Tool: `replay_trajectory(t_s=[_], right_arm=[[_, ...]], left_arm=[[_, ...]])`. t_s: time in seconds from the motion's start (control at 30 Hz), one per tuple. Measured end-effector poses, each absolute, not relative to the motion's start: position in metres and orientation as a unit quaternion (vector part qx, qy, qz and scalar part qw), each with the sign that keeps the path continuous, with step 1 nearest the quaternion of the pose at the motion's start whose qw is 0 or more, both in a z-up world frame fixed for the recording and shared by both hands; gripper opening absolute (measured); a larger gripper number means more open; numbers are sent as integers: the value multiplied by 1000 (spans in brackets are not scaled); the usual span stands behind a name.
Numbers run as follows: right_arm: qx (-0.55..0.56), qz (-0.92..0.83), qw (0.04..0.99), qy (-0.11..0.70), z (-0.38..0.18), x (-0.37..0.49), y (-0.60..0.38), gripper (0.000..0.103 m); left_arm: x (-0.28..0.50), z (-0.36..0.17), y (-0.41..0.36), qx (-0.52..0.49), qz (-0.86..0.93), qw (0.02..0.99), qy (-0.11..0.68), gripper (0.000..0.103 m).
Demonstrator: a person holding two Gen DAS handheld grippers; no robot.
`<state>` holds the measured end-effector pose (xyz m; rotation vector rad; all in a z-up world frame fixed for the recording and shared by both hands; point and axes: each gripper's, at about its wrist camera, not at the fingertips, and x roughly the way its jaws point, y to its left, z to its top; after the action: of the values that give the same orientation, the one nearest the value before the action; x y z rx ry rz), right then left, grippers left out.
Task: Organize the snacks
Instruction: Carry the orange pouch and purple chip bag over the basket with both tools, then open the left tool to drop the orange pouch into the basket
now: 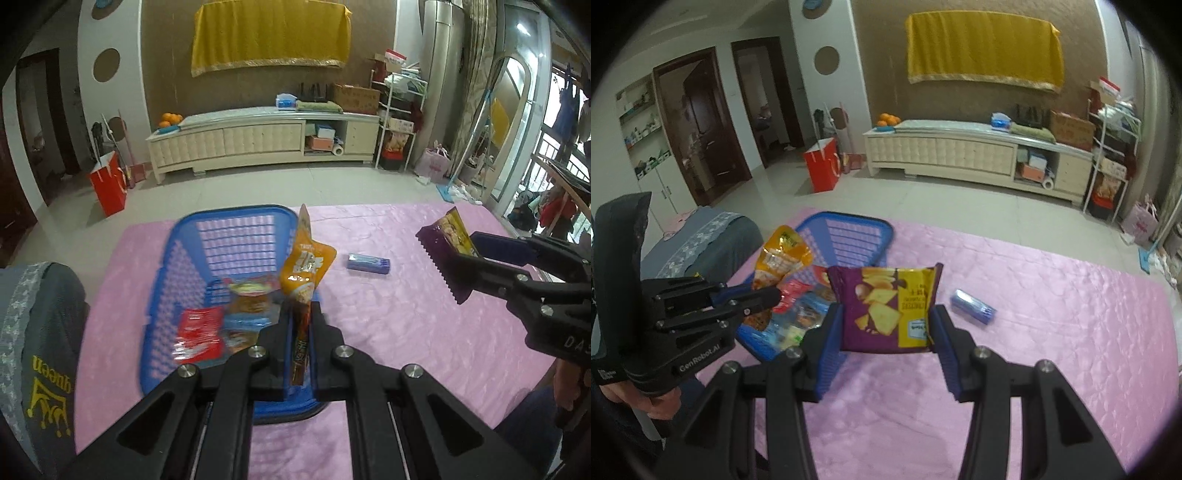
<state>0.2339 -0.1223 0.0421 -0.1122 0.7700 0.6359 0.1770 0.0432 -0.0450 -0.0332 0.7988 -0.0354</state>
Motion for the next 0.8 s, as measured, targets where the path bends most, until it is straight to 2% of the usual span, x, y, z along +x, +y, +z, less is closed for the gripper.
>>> replay_trajectory(t_s=[0.37,0.8], right_arm=[[-81,323,868,369,41,224,-61,53],[-103,314,861,387,19,238,-26,53]], left_arm=[[148,-41,105,-34,-11,922,386,6],[174,-69,139,-47,-23,913,405,7]])
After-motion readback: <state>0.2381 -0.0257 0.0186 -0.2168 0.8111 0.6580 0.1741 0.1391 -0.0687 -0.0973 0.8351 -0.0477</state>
